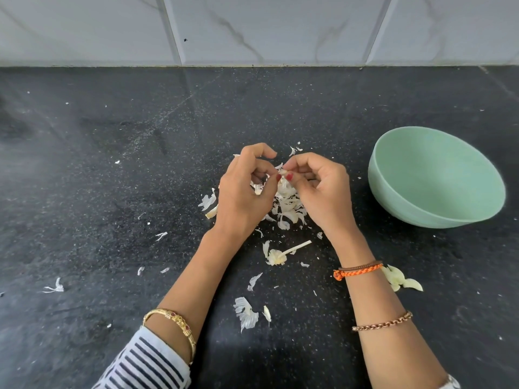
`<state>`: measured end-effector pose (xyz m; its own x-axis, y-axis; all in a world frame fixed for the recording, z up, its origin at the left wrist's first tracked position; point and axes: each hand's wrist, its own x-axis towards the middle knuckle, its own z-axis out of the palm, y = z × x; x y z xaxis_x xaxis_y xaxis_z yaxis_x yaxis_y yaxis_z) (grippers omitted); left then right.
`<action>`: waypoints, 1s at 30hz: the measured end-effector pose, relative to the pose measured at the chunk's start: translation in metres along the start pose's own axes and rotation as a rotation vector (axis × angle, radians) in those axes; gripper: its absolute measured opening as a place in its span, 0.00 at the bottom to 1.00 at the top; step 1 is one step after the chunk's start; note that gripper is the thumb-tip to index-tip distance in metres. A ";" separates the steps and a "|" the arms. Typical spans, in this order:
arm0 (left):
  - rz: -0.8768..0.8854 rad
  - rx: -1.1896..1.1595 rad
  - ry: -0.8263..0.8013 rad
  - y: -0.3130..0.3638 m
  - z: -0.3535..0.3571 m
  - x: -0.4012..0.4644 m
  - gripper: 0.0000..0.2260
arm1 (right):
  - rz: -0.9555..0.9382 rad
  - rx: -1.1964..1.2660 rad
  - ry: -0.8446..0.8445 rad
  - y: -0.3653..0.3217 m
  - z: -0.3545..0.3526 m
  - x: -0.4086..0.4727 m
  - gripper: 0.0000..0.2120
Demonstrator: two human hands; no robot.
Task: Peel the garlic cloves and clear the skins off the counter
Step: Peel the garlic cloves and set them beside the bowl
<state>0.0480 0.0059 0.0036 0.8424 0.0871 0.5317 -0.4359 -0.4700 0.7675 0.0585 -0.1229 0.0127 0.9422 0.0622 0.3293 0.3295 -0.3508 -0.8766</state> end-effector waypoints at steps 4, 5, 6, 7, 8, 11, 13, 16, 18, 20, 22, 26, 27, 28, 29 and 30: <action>-0.241 -0.332 0.023 0.006 0.000 0.000 0.16 | -0.016 0.028 0.053 0.000 0.001 -0.001 0.09; -0.295 -0.409 0.029 0.008 0.001 0.001 0.16 | -0.020 0.040 0.069 0.001 0.002 -0.001 0.09; -0.335 -0.463 0.038 0.008 0.001 0.002 0.16 | -0.029 0.039 0.085 0.001 0.002 -0.001 0.08; -0.361 -0.498 0.047 0.009 0.001 0.002 0.16 | -0.043 0.023 0.098 0.001 0.003 -0.001 0.08; -0.380 -0.523 0.057 0.009 0.001 0.002 0.16 | -0.061 -0.007 0.110 0.002 0.004 -0.002 0.07; -0.427 -0.566 0.090 0.008 0.002 0.003 0.17 | -0.150 -0.145 0.144 0.004 0.006 -0.003 0.05; -0.447 -0.586 0.100 0.008 0.002 0.004 0.17 | -0.221 -0.262 0.168 0.005 0.007 -0.004 0.04; -0.469 -0.614 0.100 0.009 0.002 0.004 0.18 | -0.314 -0.393 0.224 0.006 0.010 -0.005 0.05; -0.485 -0.630 0.098 0.010 0.003 0.003 0.18 | -0.342 -0.432 0.253 0.006 0.011 -0.006 0.07; -0.495 -0.629 0.097 0.011 0.003 0.003 0.18 | -0.332 -0.460 0.264 0.007 0.012 -0.006 0.07; -0.503 -0.639 0.097 0.010 0.003 0.003 0.17 | -0.315 -0.483 0.272 0.007 0.014 -0.007 0.08; -0.516 -0.667 0.089 0.012 0.003 0.003 0.17 | -0.298 -0.515 0.288 0.007 0.015 -0.008 0.07; -0.524 -0.676 0.090 0.013 0.003 0.003 0.17 | -0.294 -0.517 0.290 0.007 0.015 -0.008 0.07; -0.533 -0.685 0.094 0.013 0.003 0.003 0.17 | -0.290 -0.510 0.291 0.007 0.016 -0.008 0.08; -0.542 -0.696 0.101 0.013 0.004 0.003 0.17 | -0.287 -0.493 0.290 0.008 0.016 -0.008 0.08; -0.552 -0.709 0.110 0.014 0.004 0.003 0.17 | -0.285 -0.468 0.286 0.008 0.016 -0.008 0.09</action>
<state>0.0458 -0.0034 0.0145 0.9703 0.2404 0.0258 -0.1024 0.3119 0.9446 0.0542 -0.1111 -0.0024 0.7457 -0.0167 0.6661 0.4431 -0.7341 -0.5146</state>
